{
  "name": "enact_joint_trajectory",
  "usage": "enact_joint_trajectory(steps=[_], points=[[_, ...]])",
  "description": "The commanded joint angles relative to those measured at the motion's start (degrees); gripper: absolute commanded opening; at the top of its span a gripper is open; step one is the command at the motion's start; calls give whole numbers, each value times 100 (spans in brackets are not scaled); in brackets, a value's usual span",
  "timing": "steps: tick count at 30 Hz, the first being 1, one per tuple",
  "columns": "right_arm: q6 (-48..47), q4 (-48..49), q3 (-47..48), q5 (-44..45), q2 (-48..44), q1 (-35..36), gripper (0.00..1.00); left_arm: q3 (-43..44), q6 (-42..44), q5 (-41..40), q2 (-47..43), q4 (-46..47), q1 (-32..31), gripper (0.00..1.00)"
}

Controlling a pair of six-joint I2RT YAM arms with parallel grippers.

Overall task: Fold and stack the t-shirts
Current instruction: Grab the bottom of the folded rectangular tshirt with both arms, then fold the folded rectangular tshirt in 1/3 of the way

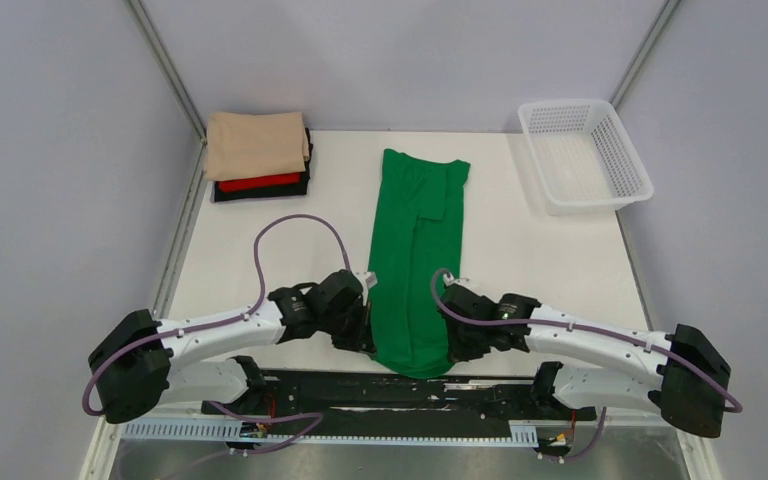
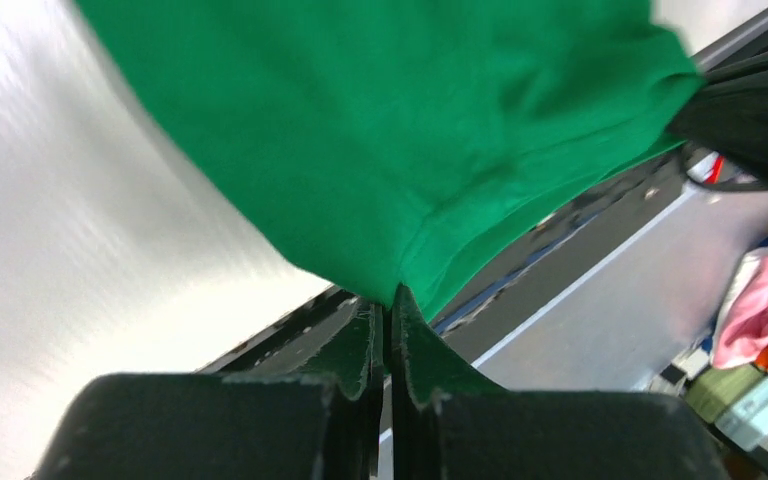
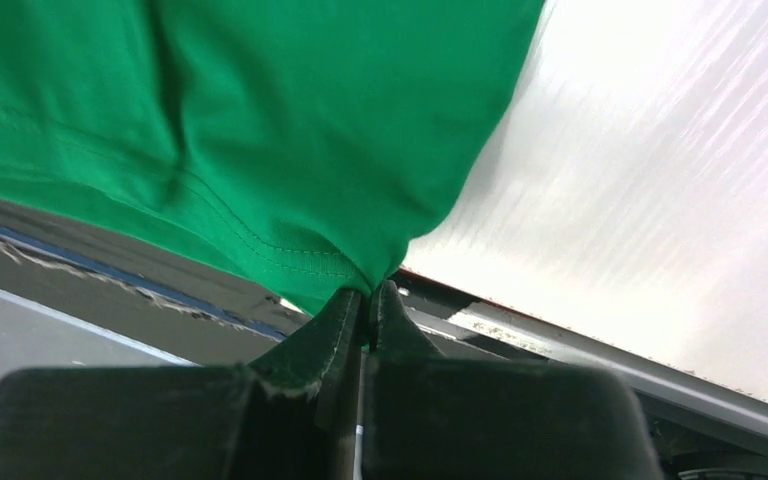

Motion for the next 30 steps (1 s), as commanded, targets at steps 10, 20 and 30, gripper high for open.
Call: enact_joint_trajectory(steps=[10,20,30], points=[[-1037,1180,998,300,225,-1925,0,1980,930,-729,1092,-95,1050,0],[-1742,1967,2068,-248,1555,-3281,0,3613,1419,-1009,2508,-172,1907,0],[-1915,2168,2776,-508,2523,-3944,0,4888,1907,-704,3903,-269,2452,1]])
